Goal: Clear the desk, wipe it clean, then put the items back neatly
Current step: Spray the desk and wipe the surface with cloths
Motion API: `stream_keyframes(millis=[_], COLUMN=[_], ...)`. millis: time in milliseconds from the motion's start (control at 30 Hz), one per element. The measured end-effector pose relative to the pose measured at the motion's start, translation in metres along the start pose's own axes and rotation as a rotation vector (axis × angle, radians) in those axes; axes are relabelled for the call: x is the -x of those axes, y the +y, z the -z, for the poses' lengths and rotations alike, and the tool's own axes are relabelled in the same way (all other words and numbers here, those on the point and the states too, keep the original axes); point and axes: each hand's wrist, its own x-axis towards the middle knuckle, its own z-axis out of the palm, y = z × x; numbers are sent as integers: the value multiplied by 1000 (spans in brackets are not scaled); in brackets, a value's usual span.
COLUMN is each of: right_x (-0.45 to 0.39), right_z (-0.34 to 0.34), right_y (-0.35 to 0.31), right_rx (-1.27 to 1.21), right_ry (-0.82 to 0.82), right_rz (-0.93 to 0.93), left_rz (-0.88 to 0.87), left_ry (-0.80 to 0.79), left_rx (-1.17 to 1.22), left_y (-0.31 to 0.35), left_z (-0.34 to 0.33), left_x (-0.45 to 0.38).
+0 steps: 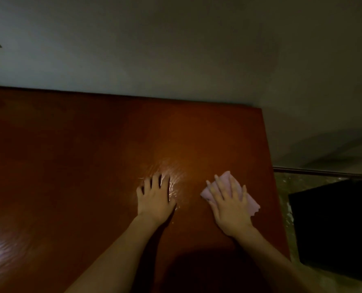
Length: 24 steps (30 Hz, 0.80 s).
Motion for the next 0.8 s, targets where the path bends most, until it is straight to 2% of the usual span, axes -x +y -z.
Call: stream_keyframes(millis=[200, 400, 500, 600, 800], right_x=[-71, -88, -60, -46, -76], right_z=[34, 36, 21, 17, 38], right_y=[-32, -79, -65, -29, 11], right_rx=[-174, -75, -10, 41, -60], right_ry=[101, 75, 22, -6, 56], right_rz=[-235, 79, 226, 271, -51], left_rz=[-21, 12, 41, 25, 49], left_ry=[29, 36, 26, 6, 32], left_rx=[-11, -39, -23, -34, -4], left_y=[-5, -13, -8, -3, 5], left_z=[5, 10, 13, 18, 24], left_x=[-15, -26, -33, -41, -54])
